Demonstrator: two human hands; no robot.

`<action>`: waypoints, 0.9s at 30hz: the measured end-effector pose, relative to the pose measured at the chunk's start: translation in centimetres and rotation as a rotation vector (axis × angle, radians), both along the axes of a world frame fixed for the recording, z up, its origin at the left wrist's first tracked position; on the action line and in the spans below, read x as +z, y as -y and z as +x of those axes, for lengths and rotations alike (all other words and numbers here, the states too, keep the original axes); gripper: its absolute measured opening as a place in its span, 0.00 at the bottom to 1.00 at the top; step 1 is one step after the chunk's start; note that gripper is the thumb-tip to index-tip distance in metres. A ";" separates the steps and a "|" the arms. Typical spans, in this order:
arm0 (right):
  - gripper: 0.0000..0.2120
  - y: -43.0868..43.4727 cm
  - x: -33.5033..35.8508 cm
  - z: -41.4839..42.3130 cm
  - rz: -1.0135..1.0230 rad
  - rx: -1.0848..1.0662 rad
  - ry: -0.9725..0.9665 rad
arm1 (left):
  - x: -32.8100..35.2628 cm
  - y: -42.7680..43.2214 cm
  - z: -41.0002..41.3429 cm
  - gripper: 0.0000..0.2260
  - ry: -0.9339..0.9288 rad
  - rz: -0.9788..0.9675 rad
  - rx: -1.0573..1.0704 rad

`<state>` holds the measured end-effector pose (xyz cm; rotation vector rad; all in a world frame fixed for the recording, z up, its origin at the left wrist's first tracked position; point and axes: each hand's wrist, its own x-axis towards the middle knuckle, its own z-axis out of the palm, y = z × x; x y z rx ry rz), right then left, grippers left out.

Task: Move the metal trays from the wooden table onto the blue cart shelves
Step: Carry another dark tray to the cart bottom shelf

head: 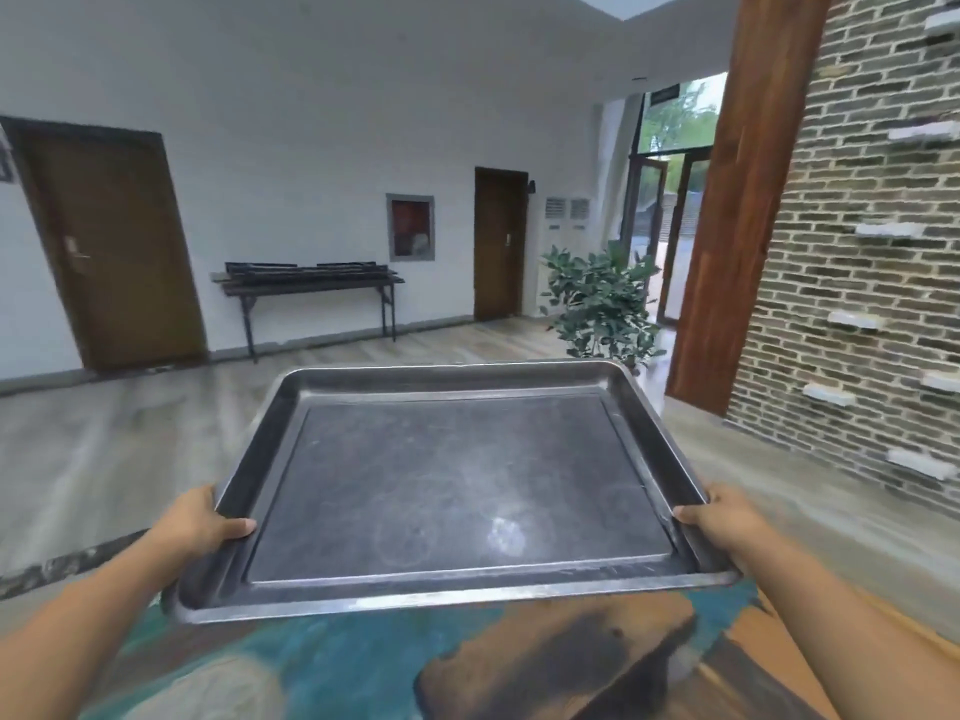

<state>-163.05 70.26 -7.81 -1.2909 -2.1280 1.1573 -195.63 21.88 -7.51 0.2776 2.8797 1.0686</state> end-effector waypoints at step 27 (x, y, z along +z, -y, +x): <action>0.04 41.7 -4.9 -39.5 -0.007 1.301 -0.027 | -3.4 36.7 32.1 0.15 0.012 -0.038 1.287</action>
